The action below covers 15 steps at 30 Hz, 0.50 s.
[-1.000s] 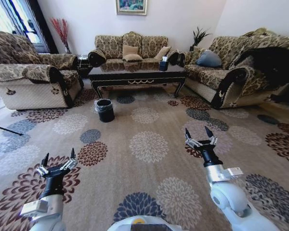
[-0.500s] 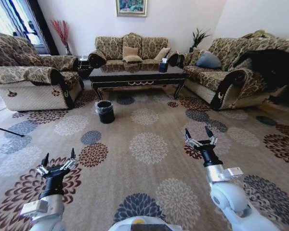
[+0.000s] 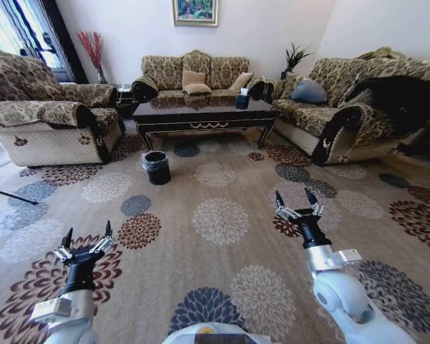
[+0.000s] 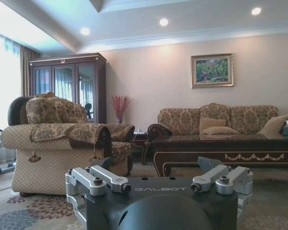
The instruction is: Move to the front of the table and pick up the trash from the floor, then place it into the trash bin.
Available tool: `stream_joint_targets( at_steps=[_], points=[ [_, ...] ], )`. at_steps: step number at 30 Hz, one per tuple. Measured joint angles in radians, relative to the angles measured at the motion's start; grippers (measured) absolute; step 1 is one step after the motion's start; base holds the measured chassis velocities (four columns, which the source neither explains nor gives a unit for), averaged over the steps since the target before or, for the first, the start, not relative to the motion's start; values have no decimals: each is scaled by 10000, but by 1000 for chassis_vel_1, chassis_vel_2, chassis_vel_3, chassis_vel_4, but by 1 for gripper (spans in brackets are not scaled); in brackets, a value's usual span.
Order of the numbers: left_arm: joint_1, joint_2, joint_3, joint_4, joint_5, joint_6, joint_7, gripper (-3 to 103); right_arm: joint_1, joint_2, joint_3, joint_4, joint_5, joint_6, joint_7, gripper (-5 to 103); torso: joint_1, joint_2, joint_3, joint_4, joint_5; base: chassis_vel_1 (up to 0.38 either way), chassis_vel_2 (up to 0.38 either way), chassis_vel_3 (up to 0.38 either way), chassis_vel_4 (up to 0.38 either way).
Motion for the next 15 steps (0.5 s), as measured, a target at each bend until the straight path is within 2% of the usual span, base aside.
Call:
stream_joint_targets(
  at_steps=[15],
  points=[
    [0,0,0,0,0,0,0,100,0,0,0,0,0,0,0,100,179,649,471,0,-1,0,0,0,0]
  ],
)
